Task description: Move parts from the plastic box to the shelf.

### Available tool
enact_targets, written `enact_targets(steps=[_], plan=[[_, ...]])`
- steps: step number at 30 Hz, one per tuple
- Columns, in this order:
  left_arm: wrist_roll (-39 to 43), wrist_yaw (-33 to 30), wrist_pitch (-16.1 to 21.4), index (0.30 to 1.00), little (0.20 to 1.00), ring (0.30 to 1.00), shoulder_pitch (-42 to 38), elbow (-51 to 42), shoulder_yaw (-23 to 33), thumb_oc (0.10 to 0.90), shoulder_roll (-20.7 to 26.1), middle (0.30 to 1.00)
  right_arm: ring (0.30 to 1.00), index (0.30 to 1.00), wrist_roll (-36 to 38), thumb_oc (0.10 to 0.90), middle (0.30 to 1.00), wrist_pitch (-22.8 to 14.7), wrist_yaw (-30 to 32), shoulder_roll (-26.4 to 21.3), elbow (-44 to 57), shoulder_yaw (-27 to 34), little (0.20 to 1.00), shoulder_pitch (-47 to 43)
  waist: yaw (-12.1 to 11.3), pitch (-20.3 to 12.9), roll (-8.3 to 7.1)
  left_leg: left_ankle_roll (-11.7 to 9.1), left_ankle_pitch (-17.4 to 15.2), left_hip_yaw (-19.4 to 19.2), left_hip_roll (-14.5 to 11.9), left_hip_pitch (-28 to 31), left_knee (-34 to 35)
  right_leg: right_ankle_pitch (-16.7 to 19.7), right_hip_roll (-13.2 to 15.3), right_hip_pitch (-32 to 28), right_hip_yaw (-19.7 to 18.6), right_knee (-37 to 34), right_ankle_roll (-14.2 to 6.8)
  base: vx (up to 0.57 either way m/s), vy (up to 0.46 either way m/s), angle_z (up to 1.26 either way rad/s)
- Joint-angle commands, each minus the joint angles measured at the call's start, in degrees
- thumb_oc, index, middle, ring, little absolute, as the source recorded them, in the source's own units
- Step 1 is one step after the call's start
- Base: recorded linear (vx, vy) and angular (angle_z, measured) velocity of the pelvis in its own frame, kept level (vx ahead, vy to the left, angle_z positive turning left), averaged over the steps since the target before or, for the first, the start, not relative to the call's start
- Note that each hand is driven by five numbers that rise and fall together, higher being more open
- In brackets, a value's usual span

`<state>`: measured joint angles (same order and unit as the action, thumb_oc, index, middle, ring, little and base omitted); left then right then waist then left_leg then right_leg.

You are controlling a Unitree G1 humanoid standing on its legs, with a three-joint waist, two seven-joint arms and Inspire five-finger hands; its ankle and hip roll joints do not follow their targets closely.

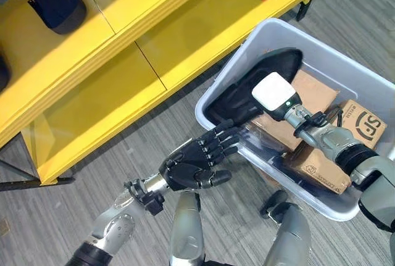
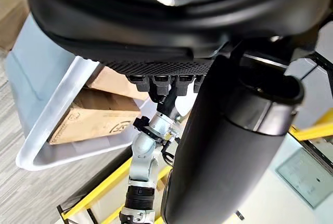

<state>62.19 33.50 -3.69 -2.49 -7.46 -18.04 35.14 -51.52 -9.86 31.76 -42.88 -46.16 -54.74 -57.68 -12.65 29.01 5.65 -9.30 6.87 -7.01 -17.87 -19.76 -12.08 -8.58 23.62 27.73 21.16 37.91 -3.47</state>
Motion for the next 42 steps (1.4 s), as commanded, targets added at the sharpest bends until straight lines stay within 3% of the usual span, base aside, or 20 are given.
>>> enact_targets(steps=[1, 8, 10, 13, 22, 24, 27, 32, 34, 42], plan=[[0.57, 3.48, 4.19, 1.000, 1.000, 1.000, -0.32, -8.76, -0.91, 0.900, 0.42, 1.000, 0.300, 0.300, 3.04, 0.400, 0.300, 0.97, 4.01, -0.68, 6.23, 6.35, 0.300, -5.32, 0.12, 0.79, -1.15, 2.12, -5.81, -1.15, -2.42, 4.77, -2.67, 0.61, -1.27, -7.40, -1.61, -5.50, -4.23, 0.03, 0.079, -0.16], [-1.28, 2.34, 4.89, 1.000, 1.000, 1.000, -1.28, -7.53, -1.38, 0.900, -0.45, 1.000, 0.300, 0.300, 5.03, 0.400, 0.300, 0.69, 2.08, -1.24, 9.99, 10.59, 0.300, -2.26, 1.51, -1.93, -1.84, 1.81, -3.70, -3.20, -3.09, 10.24, 1.35, 3.47, -2.71, -13.67, -1.08, -12.41, -4.32, 0.03, 0.097, -0.09], [-4.23, 2.38, 7.40, 1.000, 1.000, 1.000, -1.28, -7.17, -1.26, 0.900, -0.21, 1.000, 0.300, 0.300, 3.56, 0.400, 0.300, 0.43, 0.92, -1.63, 11.23, 10.87, 0.300, -1.68, 1.87, -2.57, -2.07, 1.81, -3.83, -3.62, -2.98, 11.09, 1.70, 3.88, -2.91, -14.64, -1.35, -13.72, -4.49, 0.06, 0.112, -0.07], [-2.80, 2.52, 6.76, 1.000, 1.000, 1.000, -0.63, -7.36, -1.42, 0.900, 0.63, 1.000, 0.300, 0.300, 5.44, 0.400, 0.300, 0.42, -4.36, -5.12, 18.88, 11.75, 0.300, 0.11, 3.37, -5.61, -3.11, 2.07, -4.87, -4.63, -1.77, 14.22, 2.47, 6.53, -2.95, -18.62, -2.27, -19.84, -5.95, 0.07, 0.184, -0.14], [-5.16, 0.45, 5.12, 1.000, 1.000, 1.000, 2.38, -6.53, 0.36, 0.900, 1.49, 1.000, 0.300, 0.300, 8.15, 0.400, 0.300, -0.62, -7.72, -6.29, 27.78, 19.46, 0.300, 10.37, 5.68, -12.50, -5.29, 2.37, -5.65, -7.94, -1.55, 19.68, 4.73, 13.98, -0.66, -24.54, -2.76, -30.06, -8.81, 0.08, 0.086, -0.15], [-8.05, -1.42, 10.29, 1.000, 1.000, 1.000, 3.26, -6.20, 1.12, 0.900, 1.85, 1.000, 0.300, 0.300, 8.70, 0.400, 0.300, -0.63, -8.45, -6.37, 29.12, 21.00, 0.300, 12.72, 5.83, -13.73, -5.58, 2.32, -5.83, -8.73, -1.41, 20.97, 5.73, 16.00, -0.06, -25.50, -2.78, -32.50, -9.43, 0.04, 0.060, -0.11], [-9.62, -0.63, 13.62, 1.000, 1.000, 1.000, 6.16, -6.88, 5.36, 0.900, 3.57, 1.000, 0.300, 0.300, 11.55, 0.400, 0.300, 0.40, -11.57, -7.35, 32.96, 25.43, 0.300, 18.18, 5.83, -15.47, -5.94, 2.20, -6.19, -9.43, -1.25, 22.52, 6.54, 16.47, -0.13, -27.35, -2.21, -33.80, -9.86, 0.01, 0.039, -0.11], [-12.03, -1.44, 16.07, 1.000, 1.000, 1.000, 7.94, -7.98, 9.38, 0.900, 3.81, 1.000, 0.300, 0.300, 20.06, 0.400, 0.300, 5.82, -18.38, -7.68, 35.80, 29.69, 0.300, 23.79, 5.96, -16.99, -6.62, 2.23, -6.32, -9.39, -0.80, 23.62, 7.32, 16.08, -0.38, -29.27, -1.54, -34.47, -9.57, -0.01, 0.014, 0.01], [-13.52, -4.42, 17.85, 1.000, 1.000, 1.000, 8.51, -8.73, 11.37, 0.900, 3.86, 1.000, 0.300, 0.300, 24.58, 0.400, 0.300, 8.22, -22.90, -7.03, 35.45, 31.00, 0.300, 25.27, 5.93, -17.66, -6.87, 2.10, -5.90, -9.31, -0.61, 24.11, 8.07, 16.15, -0.56, -30.01, -1.23, -35.12, -9.44, -0.02, 0.010, 0.00], [-17.45, -7.60, 20.10, 1.000, 1.000, 1.000, 8.14, -8.66, 16.94, 0.900, 1.66, 1.000, 0.300, 0.300, 30.96, 0.400, 0.300, 9.31, -34.51, -6.07, 35.81, 34.43, 0.300, 29.93, 5.78, -19.30, -7.70, 1.57, -4.75, -8.66, -0.23, 25.37, 10.41, 16.30, -1.00, -31.94, -0.21, -36.67, -9.32, 0.00, 0.000, 0.00]])
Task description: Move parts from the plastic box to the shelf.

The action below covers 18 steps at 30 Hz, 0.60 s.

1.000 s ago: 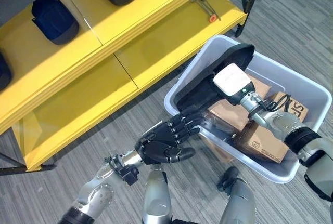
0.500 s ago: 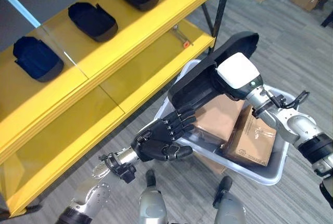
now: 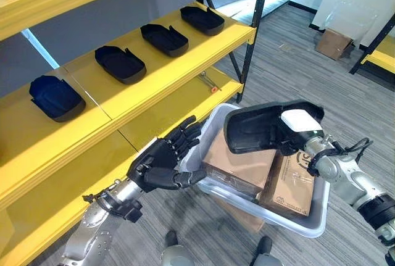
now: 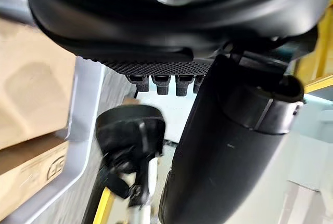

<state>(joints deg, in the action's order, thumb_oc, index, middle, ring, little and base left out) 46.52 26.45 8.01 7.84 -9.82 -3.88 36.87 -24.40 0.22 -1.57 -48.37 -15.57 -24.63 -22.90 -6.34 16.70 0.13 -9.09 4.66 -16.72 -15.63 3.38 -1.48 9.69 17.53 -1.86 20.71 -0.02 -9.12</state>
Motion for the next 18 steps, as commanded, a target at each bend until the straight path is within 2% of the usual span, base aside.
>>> enact_targets(steps=[1, 3, 5, 7, 8, 10, 13, 15, 18], plan=[[-3.06, -0.25, 9.01, 1.000, 1.000, 1.000, -2.30, -5.94, 3.24, 0.900, -0.23, 1.000, 0.300, 0.300, 5.75, 0.400, 0.300, -1.01, -1.65, -0.80, 5.78, 4.77, 0.300, -3.92, -0.36, -7.27, -2.34, 1.27, -2.33, 1.12, -2.45, 2.38, 0.20, -1.98, 4.94, -2.47, 0.30, 1.15, -3.68, 0.00, 0.000, 0.00], [-4.72, -0.63, 9.51, 1.000, 1.000, 1.000, -2.80, -5.98, 3.39, 0.900, -0.22, 1.000, 0.300, 0.300, 8.10, 0.400, 0.300, -0.54, -1.73, -0.94, 6.47, 5.47, 0.300, -3.51, -0.22, -7.59, -2.45, 1.14, -2.09, 1.20, -2.39, 2.50, 0.53, -1.97, 4.81, -2.68, 0.28, 0.88, -3.70, 0.00, -0.009, 0.04], [-9.81, -3.74, 12.33, 1.000, 1.000, 1.000, -3.15, -5.85, 4.01, 0.900, -0.07, 1.000, 0.300, 0.300, 13.39, 0.400, 0.300, 0.74, -3.72, -0.56, 7.65, 6.97, 0.300, -2.96, 0.10, -7.89, -2.51, 0.99, -1.99, 1.14, -2.37, 2.80, 0.78, -1.98, 4.65, -3.00, 0.20, 0.60, -3.70, 0.00, 0.000, 0.00], [-14.32, -8.36, 13.98, 1.000, 1.000, 1.000, -4.28, -5.40, 4.54, 0.900, 0.07, 1.000, 0.300, 0.300, 17.32, 0.400, 0.300, 2.12, -7.35, 0.45, 9.31, 8.23, 0.300, -2.56, 0.40, -8.12, -2.69, 0.94, -2.03, 1.11, -2.27, 3.06, 1.04, -2.06, 4.64, -3.11, 0.14, 0.53, -3.75, 0.00, 0.000, 0.00], [-16.34, -10.35, 16.11, 1.000, 1.000, 1.000, -5.35, -4.68, 4.55, 0.900, -0.11, 1.000, 0.300, 0.300, 19.76, 0.400, 0.300, 3.01, -10.25, 1.05, 11.27, 8.79, 0.300, -2.17, 0.61, -8.34, -2.92, 0.91, -2.08, 1.04, -2.21, 3.31, 1.24, -2.16, 4.61, -3.31, 0.10, 0.41, -3.78, 0.00, 0.000, 0.00], [-17.79, -10.40, 17.78, 1.000, 1.000, 1.000, -5.83, -4.40, 4.90, 0.900, -0.52, 1.000, 0.300, 0.300, 21.72, 0.400, 0.300, 4.37, -12.63, 1.44, 12.93, 8.95, 0.300, -1.87, 0.68, -8.51, -3.09, 0.81, -2.09, 1.09, -2.20, 3.41, 1.39, -2.28, 4.53, -3.44, 0.04, 0.26, -3.80, 0.00, 0.000, 0.00], [-25.81, -11.75, 20.96, 1.000, 1.000, 1.000, -7.06, -4.69, 4.77, 0.900, -0.40, 1.000, 0.300, 0.300, 24.78, 0.400, 0.300, 7.17, -18.58, 2.07, 15.68, 8.61, 0.300, -2.22, 0.92, -8.82, -3.48, 0.65, -2.22, 1.16, -2.12, 3.67, 1.54, -2.33, 4.36, -3.72, -0.11, -0.08, -3.88, 0.00, 0.000, 0.00], [-33.08, -14.30, 23.93, 1.000, 1.000, 1.000, -8.42, -4.46, 3.54, 0.900, 1.72, 1.000, 0.300, 0.300, 30.31, 0.400, 0.300, 9.32, -24.18, 1.17, 17.56, 7.06, 0.300, -3.53, 1.33, -9.20, -3.69, 0.43, -2.18, 0.88, -2.14, 4.06, 1.60, -2.33, 4.22, -3.85, -0.36, -0.21, -4.06, 0.00, 0.000, 0.00], [-45.69, -20.44, 30.92, 1.000, 1.000, 1.000, -11.43, -3.33, 1.53, 0.900, 6.76, 1.000, 0.300, 0.300, 35.51, 0.400, 0.300, 11.54, -29.19, 0.11, 19.45, 4.12, 0.300, -7.33, 1.83, -9.79, -3.94, 0.11, -1.97, 0.66, -2.13, 4.55, 1.98, -2.36, 3.95, -3.87, -0.93, -0.35, -4.33, 0.00, 0.000, 0.00]])
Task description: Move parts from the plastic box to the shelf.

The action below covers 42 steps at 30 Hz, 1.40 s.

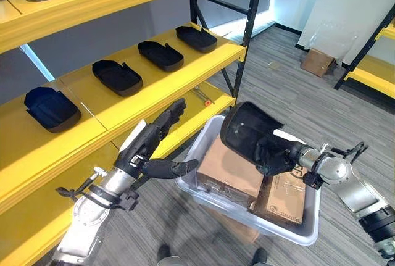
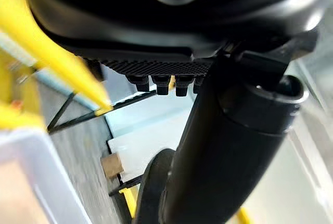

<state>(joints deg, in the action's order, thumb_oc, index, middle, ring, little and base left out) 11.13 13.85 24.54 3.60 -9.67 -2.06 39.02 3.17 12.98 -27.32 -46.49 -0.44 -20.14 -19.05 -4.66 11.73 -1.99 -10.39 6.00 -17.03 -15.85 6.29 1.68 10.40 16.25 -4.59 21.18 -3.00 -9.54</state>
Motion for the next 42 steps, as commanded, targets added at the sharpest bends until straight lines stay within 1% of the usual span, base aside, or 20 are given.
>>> enact_targets(steps=[1, 3, 4, 5, 6, 7, 9, 12, 13, 15, 17, 19, 22, 24, 25, 33, 36, 38, 40, 42], plan=[[-11.66, -8.86, 15.45, 1.000, 1.000, 1.000, -8.62, -3.27, -1.45, 0.900, 6.66, 1.000, 0.300, 0.300, 9.74, 0.400, 0.300, -0.14, -4.59, -2.05, 4.85, -2.09, 0.300, -13.06, 0.26, -5.05, -1.82, 1.38, -3.30, 0.92, -1.92, 1.75, -1.14, -3.12, 5.17, -1.17, -1.63, 2.51, -4.02, 0.00, 0.001, -0.03], [-14.26, -8.74, 16.36, 1.000, 1.000, 1.000, -10.65, -2.73, -3.34, 0.900, 9.10, 1.000, 0.300, 0.300, 10.09, 0.400, 0.300, 0.63, -7.27, -2.37, 5.44, -4.18, 0.300, -15.68, 0.52, -5.37, -1.82, 1.28, -3.36, 0.69, -1.95, 1.98, -1.15, -3.06, 5.12, -1.23, -1.88, 2.34, -4.19, 0.00, 0.001, -0.02], [-14.36, -8.78, 16.47, 1.000, 1.000, 1.000, -10.86, -2.60, -3.54, 0.900, 9.23, 1.000, 0.300, 0.300, 9.97, 0.400, 0.300, 0.82, -7.68, -2.43, 5.50, -4.33, 0.300, -15.90, 0.52, -5.37, -1.82, 1.27, -3.37, 0.66, -1.94, 2.01, -1.13, -3.04, 5.12, -1.24, -1.90, 2.31, -4.20, 0.00, 0.001, -0.03], [-16.42, -9.81, 17.00, 1.000, 1.000, 1.000, -12.02, -2.89, -5.29, 0.900, 11.33, 1.000, 0.300, 0.300, 11.29, 0.400, 0.300, 3.26, -10.46, -3.31, 7.15, -6.59, 0.300, -18.14, 0.71, -5.53, -1.87, 1.16, -3.44, 0.38, -1.95, 2.17, -1.30, -3.12, 5.07, -1.24, -2.18, 2.34, -4.42, 0.00, 0.004, -0.07], [-18.11, -11.48, 16.68, 1.000, 1.000, 1.000, -13.19, -2.81, -7.04, 0.900, 12.41, 1.000, 0.300, 0.300, 10.95, 0.400, 0.300, 5.59, -13.62, -3.16, 8.34, -8.92, 0.300, -19.89, 0.85, -5.61, -1.90, 1.27, -3.52, 0.09, -1.92, 2.37, -1.39, -3.18, 5.03, -1.31, -2.41, 2.27, -4.50, 0.00, 0.004, -0.11], [-18.34, -11.67, 16.70, 1.000, 1.000, 1.000, -13.35, -2.72, -7.20, 0.900, 12.41, 1.000, 0.300, 0.300, 10.93, 0.400, 0.300, 5.86, -13.97, -3.10, 8.42, -9.17, 0.300, -20.13, 0.85, -5.59, -1.88, 1.28, -3.51, 0.03, -1.91, 2.43, -1.36, -3.17, 5.02, -1.33, -2.46, 2.23, -4.51, 0.00, 0.008, -0.16], [-19.76, -12.59, 16.38, 1.000, 1.000, 1.000, -14.60, -2.35, -8.78, 0.900, 12.79, 1.000, 0.300, 0.300, 8.97, 0.400, 0.300, 8.69, -15.70, -2.39, 9.52, -12.13, 0.300, -21.73, 0.84, -5.73, -1.87, 1.21, -3.39, -0.24, -1.99, 2.66, -1.29, -3.15, 4.97, -1.45, -2.58, 2.07, -4.63, 0.00, 0.015, -0.10], [-20.08, -13.51, 15.51, 1.000, 1.000, 1.000, -16.04, -1.87, -10.52, 0.900, 13.38, 1.000, 0.300, 0.300, 6.27, 0.400, 0.300, 9.65, -17.40, -1.84, 9.02, -15.11, 0.300, -23.30, 0.80, -5.86, -1.88, 1.24, -3.37, -0.47, -1.99, 2.92, -1.17, -3.02, 5.02, -1.67, -2.60, 1.81, -4.68, 0.00, 0.007, -0.01], [-20.50, -13.98, 14.86, 1.000, 1.000, 1.000, -16.55, -1.92, -11.09, 0.900, 13.69, 1.000, 0.300, 0.300, 5.69, 0.400, 0.300, 10.40, -18.99, -1.83, 8.59, -16.67, 0.300, -24.58, 0.65, -5.94, -1.91, 1.24, -3.28, -0.56, -1.98, 3.01, -1.10, -2.96, 5.04, -1.76, -2.53, 1.76, -4.66, 0.00, 0.000, 0.00], [-20.42, -14.07, 14.39, 1.000, 1.000, 1.000, -16.79, -1.61, -11.40, 0.900, 14.01, 1.000, 0.300, 0.300, 5.72, 0.400, 0.300, 10.74, -20.07, -1.91, 8.28, -17.45, 0.300, -25.25, 0.61, -6.01, -1.92, 1.18, -3.19, -0.60, -1.95, 3.05, -1.06, -2.97, 4.98, -1.85, -2.54, 1.70, -4.68, 0.00, 0.000, 0.00], [-20.05, -13.52, 13.99, 1.000, 1.000, 1.000, -16.93, -1.27, -11.31, 0.900, 14.51, 1.000, 0.300, 0.300, 7.37, 0.400, 0.300, 12.93, -22.81, -2.41, 9.09, -19.15, 0.300, -26.41, 0.42, -6.09, -2.08, 1.03, -2.92, -0.69, -2.03, 3.05, -0.90, -3.02, 4.93, -1.87, -2.43, 1.72, -4.70, 0.00, 0.000, 0.00], [-20.53, -13.42, 14.12, 1.000, 1.000, 1.000, -16.81, -1.18, -11.25, 0.900, 14.79, 1.000, 0.300, 0.300, 7.61, 0.400, 0.300, 13.69, -23.87, -2.62, 9.40, -19.59, 0.300, -26.45, 0.28, -6.08, -2.18, 0.96, -2.89, -0.67, -2.11, 2.96, -0.99, -3.06, 4.95, -1.86, -2.33, 1.78, -4.71, 0.00, 0.000, 0.00], [-21.53, -13.57, 14.24, 1.000, 1.000, 1.000, -16.63, -0.92, -11.17, 0.900, 15.63, 1.000, 0.300, 0.300, 9.32, 0.400, 0.300, 16.46, -26.02, -2.80, 9.58, -21.03, 0.300, -27.00, 0.00, -6.11, -2.32, 0.91, -2.78, -0.69, -2.20, 3.03, -0.83, -3.25, 4.86, -1.87, -2.15, 1.80, -4.75, 0.00, 0.000, 0.00], [-22.02, -13.23, 14.60, 1.000, 1.000, 1.000, -16.51, -0.70, -10.95, 0.900, 15.70, 1.000, 0.300, 0.300, 9.40, 0.400, 0.300, 16.95, -26.53, -2.63, 9.19, -21.35, 0.300, -27.07, -0.11, -6.15, -2.39, 0.92, -2.77, -0.65, -2.17, 3.03, -0.79, -3.31, 4.81, -1.93, -2.10, 1.76, -4.74, 0.00, 0.000, 0.00], [-22.06, -12.92, 14.62, 1.000, 1.000, 1.000, -16.46, -0.77, -10.95, 0.900, 16.36, 1.000, 0.300, 0.300, 10.73, 0.400, 0.300, 17.39, -26.97, -2.98, 8.54, -21.97, 0.300, -27.48, -0.33, -6.15, -2.48, 0.90, -2.73, -0.56, -2.14, 2.94, -0.84, -3.36, 4.81, -1.95, -1.98, 1.79, -4.75, 0.00, 0.000, 0.00], [-22.10, -10.20, 13.89, 1.000, 1.000, 1.000, -17.11, -0.29, -11.84, 0.900, 18.02, 1.000, 0.300, 0.300, 12.29, 0.400, 0.300, 16.41, -28.80, -3.48, 6.37, -22.81, 0.300, -29.79, -0.34, -6.41, -2.30, 0.95, -2.49, -0.63, -2.06, 3.00, -0.78, -3.19, 4.73, -2.06, -2.15, 1.70, -4.71, 0.00, 0.000, 0.00], [-22.94, -9.67, 14.46, 1.000, 1.000, 1.000, -16.97, -0.17, -11.81, 0.900, 18.33, 1.000, 0.300, 0.300, 11.69, 0.400, 0.300, 15.96, -30.07, -3.61, 6.22, -22.54, 0.300, -29.76, -0.35, -6.43, -2.24, 0.99, -2.54, -0.65, -1.98, 2.96, -0.79, -3.20, 4.70, -2.04, -2.23, 1.67, -4.69, 0.00, 0.000, 0.00], [-23.11, -9.27, 13.68, 1.000, 1.000, 1.000, -16.76, -0.10, -11.79, 0.900, 19.02, 1.000, 0.300, 0.300, 10.38, 0.400, 0.300, 15.97, -29.70, -4.10, 7.05, -22.25, 0.300, -29.37, -0.23, -6.33, -2.14, 1.06, -2.64, -0.66, -1.95, 2.90, -0.90, -3.19, 4.74, -1.91, -2.31, 1.78, -4.71, 0.00, 0.000, 0.00], [-24.08, -9.67, 13.82, 1.000, 1.000, 1.000, -16.41, 0.06, -11.46, 0.900, 19.45, 1.000, 0.300, 0.300, 10.23, 0.400, 0.300, 16.54, -29.19, -4.41, 7.40, -21.94, 0.300, -29.15, -0.16, -6.30, -2.06, 1.04, -2.65, -0.71, -1.93, 2.88, -0.94, -3.15, 4.75, -1.88, -2.40, 1.69, -4.75, 0.00, 0.000, 0.00], [-24.48, -10.59, 15.25, 1.000, 1.000, 1.000, -15.76, 0.29, -10.76, 0.900, 20.27, 1.000, 0.300, 0.300, 9.35, 0.400, 0.300, 17.47, -28.72, -4.46, 7.04, -21.32, 0.300, -28.66, -0.10, -6.24, -1.88, 1.09, -2.74, -0.82, -1.91, 2.76, -1.09, -3.15, 4.79, -1.77, -2.56, 1.66, -4.76, 0.00, 0.000, 0.00]])
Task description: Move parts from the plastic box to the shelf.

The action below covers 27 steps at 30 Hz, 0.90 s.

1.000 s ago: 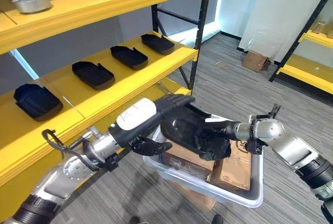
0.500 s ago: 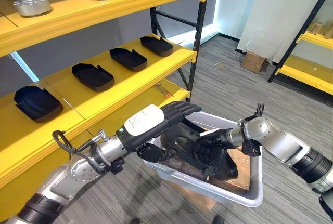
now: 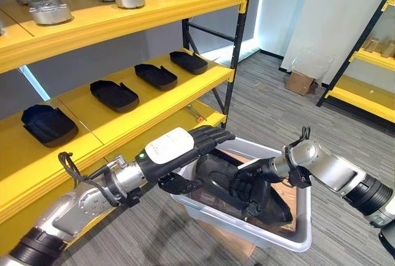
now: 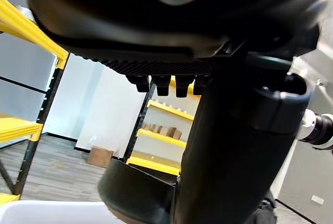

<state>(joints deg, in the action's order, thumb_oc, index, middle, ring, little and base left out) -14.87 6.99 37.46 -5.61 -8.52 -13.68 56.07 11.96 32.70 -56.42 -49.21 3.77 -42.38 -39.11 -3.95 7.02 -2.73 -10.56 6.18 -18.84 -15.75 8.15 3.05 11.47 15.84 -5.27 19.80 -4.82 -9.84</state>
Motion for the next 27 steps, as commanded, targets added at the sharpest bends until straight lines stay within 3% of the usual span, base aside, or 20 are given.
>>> enact_targets(steps=[1, 9, 15, 16, 18, 21, 27], plan=[[1.35, -3.75, 2.94, 1.000, 1.000, 1.000, -6.08, -1.02, 1.53, 0.900, 3.51, 1.000, 0.300, 0.300, -0.35, 0.400, 0.300, -1.91, 0.54, -1.52, 2.24, 1.69, 0.300, -7.95, -0.79, -1.49, -1.05, 1.27, -2.92, 0.96, -2.03, 0.82, -2.58, -4.21, 5.22, -1.13, -1.24, 3.41, -4.45, 0.00, 0.000, 0.00], [3.49, -6.78, 5.39, 1.000, 1.000, 1.000, -2.28, -0.78, 7.28, 0.900, 5.50, 1.000, 0.300, 0.300, -2.42, 0.400, 0.300, -1.19, 2.20, -1.01, -7.92, 5.29, 0.300, -6.92, -1.75, -1.39, -0.89, 1.38, -2.83, 1.52, -1.79, 0.53, -2.77, -4.17, 5.36, -1.23, -0.88, 3.59, -4.31, 0.00, 0.006, -0.02], [3.80, -6.76, 9.42, 1.000, 1.000, 1.000, -0.44, 0.66, 10.70, 0.900, 5.12, 1.000, 0.300, 0.300, -3.75, 0.400, 0.300, -3.09, -1.72, -0.97, -18.22, 7.72, 0.300, -8.09, -2.86, -1.57, -1.19, 1.42, -2.85, 2.42, -1.57, 0.19, -2.76, -4.27, 5.70, -1.44, -0.07, 3.86, -4.08, 0.00, 0.000, 0.03], [3.23, -6.73, 10.46, 1.000, 1.000, 1.000, 0.01, 0.81, 11.07, 0.900, 5.40, 1.000, 0.300, 0.300, -6.61, 0.400, 0.300, -3.14, -2.95, -1.80, -20.60, 7.26, 0.300, -8.40, -3.12, -1.50, -1.17, 1.24, -2.91, 2.57, -1.63, 0.38, -2.72, -4.47, 5.62, -1.72, 0.16, 3.99, -4.04, 0.01, -0.002, 0.10], [2.43, -7.48, 10.56, 1.000, 1.000, 1.000, 0.76, 1.09, 11.79, 0.900, 5.84, 1.000, 0.300, 0.300, -7.87, 0.400, 0.300, -5.88, -3.47, -3.54, -23.95, 6.54, 0.300, -9.00, -3.31, -1.63, -1.22, 1.17, -2.64, 2.58, -1.63, 0.18, -2.63, -4.28, 5.60, -1.64, 0.27, 3.84, -4.02, -0.01, 0.001, 0.05], [0.95, -10.44, 8.67, 1.000, 1.000, 1.000, 1.28, 2.32, 12.00, 0.900, 6.86, 1.000, 0.300, 0.300, -5.96, 0.400, 0.300, -6.29, -3.13, -5.42, -26.68, 5.69, 0.300, -10.36, -3.35, -1.62, -1.19, 1.05, -2.65, 2.69, -1.69, 0.41, -2.58, -4.49, 5.48, -1.70, 0.21, 4.03, -4.08, 0.00, 0.000, 0.00], [-4.73, -16.53, 12.51, 1.000, 1.000, 1.000, 2.06, 6.45, 13.36, 0.900, 10.97, 1.000, 0.300, 0.300, 0.00, 0.400, 0.300, -11.92, -8.75, -7.45, -35.57, 5.25, 0.300, -13.95, -3.68, -1.76, -1.18, 1.09, -2.78, 2.64, -1.53, 0.34, -2.68, -4.50, 5.48, -1.64, -0.17, 3.92, -4.02, 0.00, 0.000, 0.00]])
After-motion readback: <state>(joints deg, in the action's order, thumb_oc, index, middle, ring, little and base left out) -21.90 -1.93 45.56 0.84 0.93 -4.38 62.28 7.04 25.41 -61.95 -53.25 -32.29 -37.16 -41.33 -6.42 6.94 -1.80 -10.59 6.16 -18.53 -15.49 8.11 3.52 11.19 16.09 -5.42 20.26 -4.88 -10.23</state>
